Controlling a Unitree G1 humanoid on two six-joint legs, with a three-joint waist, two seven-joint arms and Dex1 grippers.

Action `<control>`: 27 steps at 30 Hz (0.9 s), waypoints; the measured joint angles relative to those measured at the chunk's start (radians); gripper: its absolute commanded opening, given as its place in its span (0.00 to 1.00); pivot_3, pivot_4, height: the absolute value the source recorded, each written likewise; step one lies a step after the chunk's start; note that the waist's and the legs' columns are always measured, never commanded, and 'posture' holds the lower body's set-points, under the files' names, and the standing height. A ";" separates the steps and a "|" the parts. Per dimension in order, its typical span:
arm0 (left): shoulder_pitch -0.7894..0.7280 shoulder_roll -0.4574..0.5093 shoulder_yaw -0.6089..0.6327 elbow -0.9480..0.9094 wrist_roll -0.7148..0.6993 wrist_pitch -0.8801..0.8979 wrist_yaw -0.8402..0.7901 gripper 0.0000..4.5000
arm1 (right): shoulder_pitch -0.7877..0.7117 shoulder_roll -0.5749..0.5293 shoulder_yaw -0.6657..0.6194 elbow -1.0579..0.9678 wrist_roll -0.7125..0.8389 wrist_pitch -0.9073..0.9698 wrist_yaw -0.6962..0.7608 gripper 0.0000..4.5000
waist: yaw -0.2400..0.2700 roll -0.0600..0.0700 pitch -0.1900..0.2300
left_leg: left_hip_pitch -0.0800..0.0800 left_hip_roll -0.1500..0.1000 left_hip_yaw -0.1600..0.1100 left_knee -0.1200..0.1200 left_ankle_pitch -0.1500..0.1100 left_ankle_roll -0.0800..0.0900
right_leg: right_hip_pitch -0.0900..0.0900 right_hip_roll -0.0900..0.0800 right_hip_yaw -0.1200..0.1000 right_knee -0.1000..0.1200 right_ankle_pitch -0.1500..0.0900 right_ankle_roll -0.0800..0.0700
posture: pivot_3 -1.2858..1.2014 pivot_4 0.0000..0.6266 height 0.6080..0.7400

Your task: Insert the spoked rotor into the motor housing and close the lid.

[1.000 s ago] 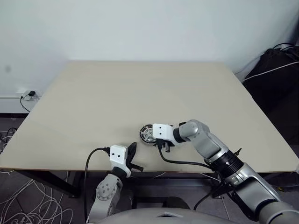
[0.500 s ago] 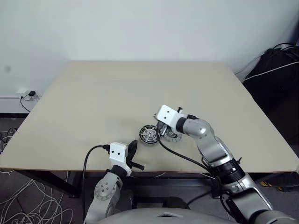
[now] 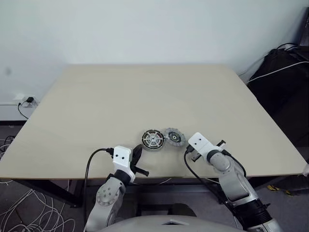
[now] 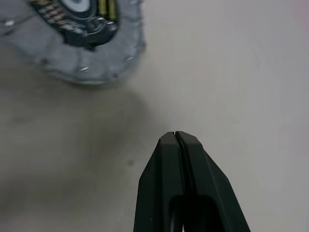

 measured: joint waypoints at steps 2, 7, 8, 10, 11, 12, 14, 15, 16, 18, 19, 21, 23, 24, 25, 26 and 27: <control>-0.003 0.002 0.000 0.000 -0.001 0.000 -0.006 0.00 | 0.001 0.015 -0.001 -0.010 0.014 0.000 0.002 0.01 | -0.002 -0.001 0.000 | 0.000 0.000 0.000 0.000 0.000 0.000 | 0.000 0.000 0.001 0.000 0.000 0.000 | 0.52 0.00 1.00; -0.013 0.007 0.005 0.027 -0.009 -0.017 -0.021 0.00 | 0.000 0.031 -0.002 -0.014 0.061 -0.003 0.014 0.01 | -0.001 -0.001 0.000 | 0.000 0.000 -0.001 0.000 0.000 0.000 | 0.000 -0.001 0.001 -0.001 0.000 0.000 | 0.52 0.00 1.00; -0.013 0.007 0.005 0.036 -0.009 -0.019 -0.024 0.00 | -0.001 0.033 -0.002 -0.012 0.069 -0.003 0.016 0.01 | -0.001 -0.001 0.000 | 0.000 0.000 -0.001 0.000 0.000 0.000 | 0.000 -0.001 0.001 -0.001 0.000 0.000 | 0.52 0.00 1.00; -0.012 0.007 0.005 0.040 -0.011 -0.025 -0.028 0.00 | -0.009 0.036 -0.002 0.004 0.077 -0.004 0.016 0.01 | -0.001 -0.001 0.001 | -0.001 0.000 -0.001 0.000 0.000 0.000 | 0.000 -0.001 0.001 -0.001 0.002 -0.004 | 0.52 0.00 1.00; -0.013 0.007 0.005 0.040 -0.011 -0.029 -0.032 0.00 | -0.020 0.036 -0.002 0.023 0.083 -0.004 0.016 0.01 | -0.001 -0.001 0.001 | -0.001 0.000 -0.001 0.000 0.000 0.000 | 0.000 -0.001 0.001 -0.001 0.002 -0.004 | 0.52 0.00 1.00; -0.014 0.007 0.006 0.042 -0.012 -0.033 -0.034 0.00 | -0.026 0.036 -0.002 0.033 0.086 -0.004 0.016 0.01 | -0.001 -0.001 0.001 | -0.001 0.000 -0.001 0.000 0.000 0.000 | 0.000 -0.001 0.001 -0.001 0.002 -0.004 | 0.52 0.00 1.00; -0.020 0.007 0.008 0.058 -0.013 -0.047 -0.037 0.00 | -0.048 0.040 -0.002 0.066 0.092 -0.007 0.014 0.01 | -0.001 -0.001 0.001 | 0.000 0.000 -0.001 0.000 0.000 0.000 | 0.000 -0.001 0.001 -0.001 0.002 -0.004 | 0.52 0.00 1.00; -0.024 0.007 0.011 0.072 -0.015 -0.052 -0.038 0.00 | -0.059 0.040 -0.002 0.080 0.096 -0.014 0.012 0.01 | -0.001 -0.001 0.001 | 0.000 0.000 -0.001 0.000 0.000 0.000 | 0.000 0.000 0.001 -0.001 0.002 -0.004 | 0.52 0.00 1.00; -0.024 0.007 0.016 0.083 -0.016 -0.057 -0.038 0.00 | -0.068 0.040 -0.002 0.093 0.099 -0.019 0.010 0.01 | -0.001 -0.001 0.001 | 0.000 0.000 -0.001 0.000 0.000 0.000 | 0.000 0.000 0.001 -0.001 0.002 -0.004 | 0.52 0.00 1.00; -0.026 0.007 0.024 0.108 -0.017 -0.074 -0.040 0.00 | -0.089 0.040 -0.002 0.119 0.104 -0.028 0.008 0.01 | -0.001 -0.001 0.001 | 0.000 0.000 -0.001 0.000 0.000 0.000 | 0.000 0.000 0.001 -0.001 0.002 -0.004 | 0.52 0.00 1.00; -0.026 0.007 0.028 0.120 -0.017 -0.081 -0.042 0.00 | -0.099 0.040 -0.002 0.135 0.106 -0.036 0.008 0.01 | -0.001 -0.001 0.001 | 0.000 0.000 -0.001 0.000 0.000 0.000 | 0.000 0.000 0.001 -0.001 0.002 -0.004 | 0.52 0.00 1.00; -0.030 0.007 0.037 0.141 -0.018 -0.095 -0.045 0.00 | -0.116 0.040 -0.001 0.160 0.108 -0.044 0.007 0.01 | -0.001 -0.001 0.001 | 0.000 0.000 -0.001 0.000 0.000 0.000 | 0.000 0.000 0.001 -0.001 0.002 -0.005 | 0.52 0.00 1.00; -0.034 0.007 0.042 0.160 -0.018 -0.111 -0.050 0.00 | -0.134 0.040 -0.002 0.187 0.109 -0.050 0.007 0.01 | 0.000 -0.001 0.001 | 0.000 0.000 -0.001 0.000 0.000 0.000 | 0.000 0.000 0.000 -0.001 0.002 -0.005 | 0.52 0.00 1.00; -0.036 0.007 0.045 0.165 -0.018 -0.117 -0.053 0.00 | -0.140 0.041 -0.002 0.200 0.110 -0.058 0.007 0.01 | 0.000 -0.001 0.001 | 0.000 0.000 -0.001 0.000 0.000 0.000 | 0.000 0.000 0.000 -0.001 0.002 -0.005 | 0.52 0.00 1.00; -0.040 0.007 0.047 0.173 -0.018 -0.126 -0.056 0.00 | -0.145 0.042 -0.001 0.213 0.110 -0.064 0.006 0.01 | 0.000 -0.001 0.001 | 0.000 0.000 -0.001 -0.001 0.000 0.000 | 0.000 0.000 0.000 -0.001 0.002 -0.005 | 0.52 0.00 1.00; -0.043 0.006 0.048 0.180 -0.018 -0.132 -0.058 0.00 | -0.149 0.042 -0.002 0.223 0.111 -0.068 0.006 0.01 | 0.000 -0.001 0.001 | 0.000 0.000 -0.001 0.000 0.000 0.000 | 0.000 0.000 0.000 -0.001 0.003 -0.005 | 0.52 0.00 1.00; -0.046 0.005 0.049 0.190 -0.018 -0.137 -0.058 0.00 | -0.151 0.043 -0.002 0.233 0.112 -0.071 0.006 0.01 | 0.000 -0.001 0.001 | 0.000 0.000 -0.001 -0.001 0.000 0.000 | 0.000 0.000 0.000 -0.001 0.003 -0.005 | 0.52 0.00 1.00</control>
